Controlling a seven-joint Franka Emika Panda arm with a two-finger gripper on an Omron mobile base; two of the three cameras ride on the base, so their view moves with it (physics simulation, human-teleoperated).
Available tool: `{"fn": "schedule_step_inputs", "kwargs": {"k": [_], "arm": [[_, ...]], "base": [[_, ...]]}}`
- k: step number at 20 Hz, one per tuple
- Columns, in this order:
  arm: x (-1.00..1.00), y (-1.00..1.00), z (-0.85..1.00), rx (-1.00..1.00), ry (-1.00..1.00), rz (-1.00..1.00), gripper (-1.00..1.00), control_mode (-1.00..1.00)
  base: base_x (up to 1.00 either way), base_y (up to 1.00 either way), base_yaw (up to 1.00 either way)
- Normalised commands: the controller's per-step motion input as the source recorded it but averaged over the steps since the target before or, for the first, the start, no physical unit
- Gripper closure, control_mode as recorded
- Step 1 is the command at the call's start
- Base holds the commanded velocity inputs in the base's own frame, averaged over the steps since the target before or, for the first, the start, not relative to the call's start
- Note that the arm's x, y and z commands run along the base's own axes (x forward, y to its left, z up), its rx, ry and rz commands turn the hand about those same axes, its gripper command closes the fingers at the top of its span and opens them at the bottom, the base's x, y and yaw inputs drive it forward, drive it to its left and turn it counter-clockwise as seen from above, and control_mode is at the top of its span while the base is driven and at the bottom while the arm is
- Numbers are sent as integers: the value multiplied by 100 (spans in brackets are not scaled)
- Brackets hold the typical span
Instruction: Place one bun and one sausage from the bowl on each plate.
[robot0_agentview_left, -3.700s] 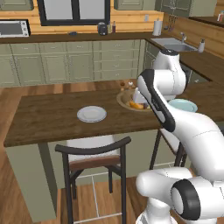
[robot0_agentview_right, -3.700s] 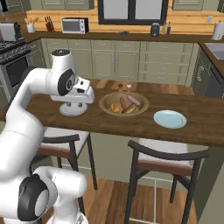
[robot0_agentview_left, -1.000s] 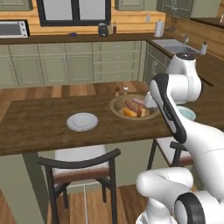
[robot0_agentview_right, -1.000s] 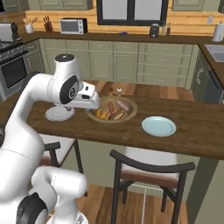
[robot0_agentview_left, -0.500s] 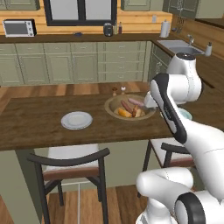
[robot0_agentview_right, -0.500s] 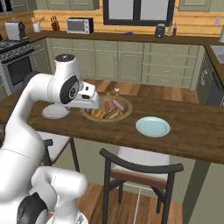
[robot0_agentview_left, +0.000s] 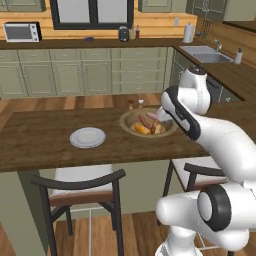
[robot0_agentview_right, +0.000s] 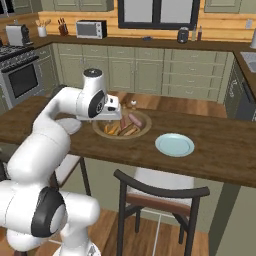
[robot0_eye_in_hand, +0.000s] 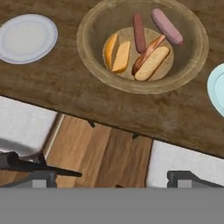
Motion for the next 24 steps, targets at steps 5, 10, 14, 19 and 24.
{"fn": "schedule_step_inputs", "kwargs": {"k": [5,10,14,19,24], "arm": [[100,0,-31,0,0,10,-100,-100],[96,-17,-41,0,0,7,-100,-100],[97,-27,-54,0,3,3,-100,-100],[99,18,-34,0,3,-7,-100,-100],[93,38,-42,-1,6,-21,-100,-100]], "base": [[0,0,0],[0,0,0],[0,0,0],[0,0,0],[0,0,0]]}}
